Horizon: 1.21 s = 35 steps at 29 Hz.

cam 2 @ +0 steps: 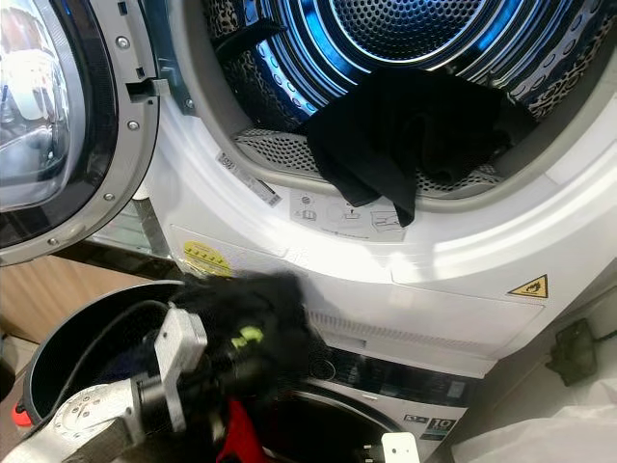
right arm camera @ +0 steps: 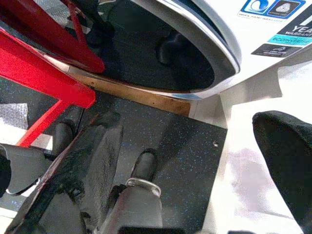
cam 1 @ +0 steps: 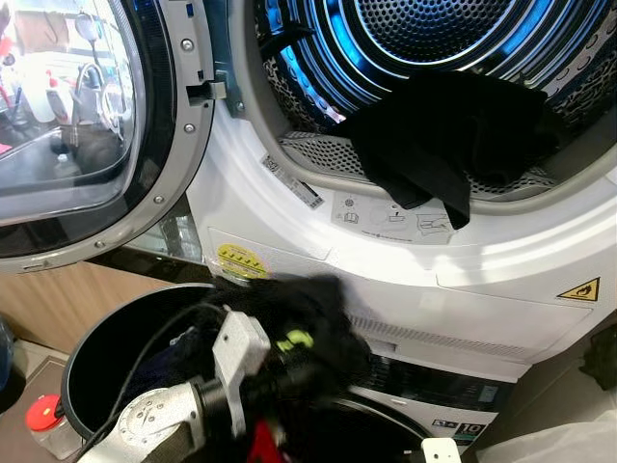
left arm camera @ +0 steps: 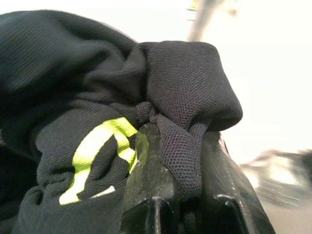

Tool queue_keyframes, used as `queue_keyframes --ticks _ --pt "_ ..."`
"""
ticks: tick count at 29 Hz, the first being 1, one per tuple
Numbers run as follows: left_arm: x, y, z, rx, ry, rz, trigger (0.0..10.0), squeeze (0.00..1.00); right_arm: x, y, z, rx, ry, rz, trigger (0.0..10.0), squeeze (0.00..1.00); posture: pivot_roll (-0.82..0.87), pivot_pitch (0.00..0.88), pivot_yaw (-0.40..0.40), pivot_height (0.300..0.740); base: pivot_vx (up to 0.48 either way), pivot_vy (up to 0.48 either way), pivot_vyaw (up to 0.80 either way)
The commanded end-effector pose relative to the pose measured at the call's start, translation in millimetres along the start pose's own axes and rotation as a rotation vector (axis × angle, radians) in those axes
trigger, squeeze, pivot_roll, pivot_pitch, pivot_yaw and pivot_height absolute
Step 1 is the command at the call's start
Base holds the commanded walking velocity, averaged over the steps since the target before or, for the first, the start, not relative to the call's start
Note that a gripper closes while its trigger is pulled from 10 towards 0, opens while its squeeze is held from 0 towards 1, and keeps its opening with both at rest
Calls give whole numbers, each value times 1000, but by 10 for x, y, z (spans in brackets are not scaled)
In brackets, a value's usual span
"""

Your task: Clothes washing

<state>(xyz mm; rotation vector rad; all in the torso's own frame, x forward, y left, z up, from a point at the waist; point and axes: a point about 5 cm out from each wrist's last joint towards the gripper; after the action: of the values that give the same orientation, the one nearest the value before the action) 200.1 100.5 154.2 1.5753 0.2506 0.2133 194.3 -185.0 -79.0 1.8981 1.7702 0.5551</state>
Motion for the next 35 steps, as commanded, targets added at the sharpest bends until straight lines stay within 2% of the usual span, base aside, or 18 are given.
queue_keyframes --ticks 1,2,5,9,12,17,20,25,26,35 --pt "-94 92 42 -11 -121 10 0 0 -1 -10 -2 2 -2 15 10000 0 168 0 -13 740 0 0 0" --pt "-109 118 48 11 -179 27 0 0 -1 -13 -2 2 -2 16 10000 0 169 0 -14 740 0 0 0" --pt "-116 153 62 25 -221 48 0 0 -4 -24 -5 3 -2 17 10000 0 165 0 -16 740 0 0 0" --pt "-28 296 163 -17 -215 98 0 0 -6 -33 -7 4 -2 20 10000 0 161 0 -16 740 0 0 0" --pt "103 515 314 -84 -204 173 0 0 11 -17 -3 1 1 19 10000 0 156 0 -13 740 0 0 0" --pt "134 709 402 -137 -254 216 0 0 37 -25 -4 1 4 27 10000 0 146 0 -3 740 0 0 0" --pt "135 820 432 -150 -286 255 0 0 56 -68 -11 9 9 25 10000 0 142 0 -4 740 0 0 0" --pt "153 923 438 -185 -300 268 0 0 58 -75 -12 12 6 26 10000 0 130 0 5 740 0 0 0" --pt "167 978 440 -183 -310 300 0 0 56 -77 -13 10 3 36 10000 0 129 0 6 740 0 0 0" --pt "178 1125 437 -186 -396 347 0 0 94 -101 -17 13 5 50 10000 0 111 0 31 740 0 0 0"
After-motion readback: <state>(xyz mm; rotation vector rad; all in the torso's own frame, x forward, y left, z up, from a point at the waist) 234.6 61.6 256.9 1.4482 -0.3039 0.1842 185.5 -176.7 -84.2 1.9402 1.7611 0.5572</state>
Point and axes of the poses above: a point about 5 cm out from each wrist's last joint towards the gripper, its own z axis pointing out of the wrist towards the gripper, its own y axis along the axis of the wrist's last joint, x = y × z, and after that the axes turned 8 degrees about z, right-handed
